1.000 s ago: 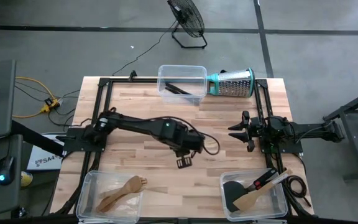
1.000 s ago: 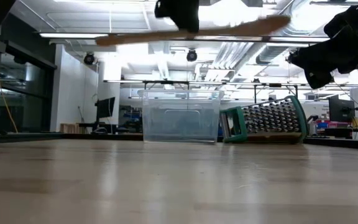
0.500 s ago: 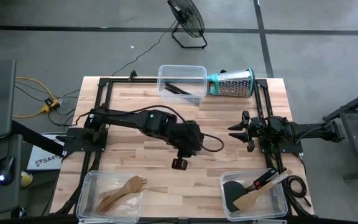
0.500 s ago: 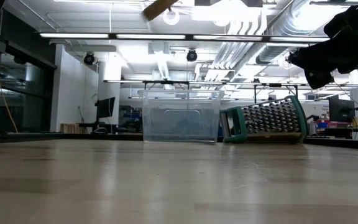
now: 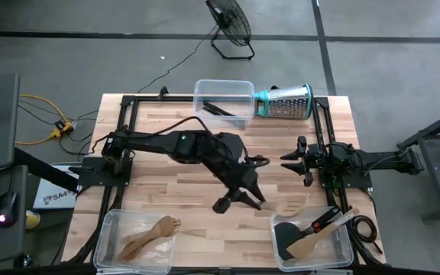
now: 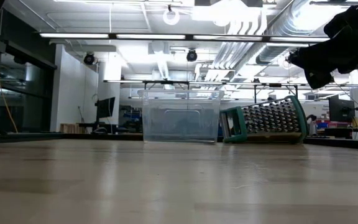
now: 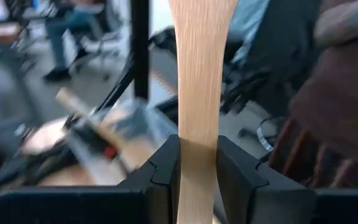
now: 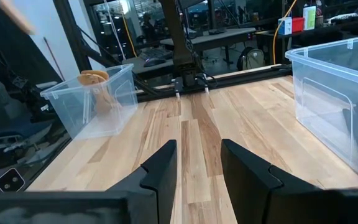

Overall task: Pick & Place Kitchen Items
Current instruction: Put the brown serving spoon into the bottom left transparent bin

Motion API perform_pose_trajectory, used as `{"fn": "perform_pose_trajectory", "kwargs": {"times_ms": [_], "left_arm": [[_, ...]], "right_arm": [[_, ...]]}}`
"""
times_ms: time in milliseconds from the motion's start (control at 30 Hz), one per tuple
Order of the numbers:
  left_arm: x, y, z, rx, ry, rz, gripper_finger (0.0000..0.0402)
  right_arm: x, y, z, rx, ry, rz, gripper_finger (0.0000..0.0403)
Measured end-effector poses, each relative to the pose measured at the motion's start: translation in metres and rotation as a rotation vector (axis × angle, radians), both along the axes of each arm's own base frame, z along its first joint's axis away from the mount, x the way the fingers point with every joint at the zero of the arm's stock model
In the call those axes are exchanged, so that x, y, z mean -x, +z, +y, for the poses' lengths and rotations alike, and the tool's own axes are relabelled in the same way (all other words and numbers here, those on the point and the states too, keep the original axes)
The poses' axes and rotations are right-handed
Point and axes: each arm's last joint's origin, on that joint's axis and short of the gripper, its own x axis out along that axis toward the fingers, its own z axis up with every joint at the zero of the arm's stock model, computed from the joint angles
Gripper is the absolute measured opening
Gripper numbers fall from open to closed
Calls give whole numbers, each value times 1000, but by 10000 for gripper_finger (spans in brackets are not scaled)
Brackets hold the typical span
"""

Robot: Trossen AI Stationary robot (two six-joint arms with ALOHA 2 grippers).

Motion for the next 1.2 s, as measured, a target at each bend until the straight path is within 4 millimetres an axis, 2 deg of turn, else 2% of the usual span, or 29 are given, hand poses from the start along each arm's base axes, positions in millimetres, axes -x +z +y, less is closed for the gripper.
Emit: {"fn": "perform_pose_trajectory", "kwargs": {"times_ms": [167, 433, 1200], "left_arm": [[-1, 3, -2, 45, -79, -32, 73], [-10, -9, -6, 102, -137, -70, 73], [-15, -14, -1, 156, -112, -38, 72]], "right_arm": [[0, 0, 0, 0, 0, 0, 116], [0, 0, 0, 0, 0, 0, 116], [0, 0, 0, 0, 0, 0, 116]]}}
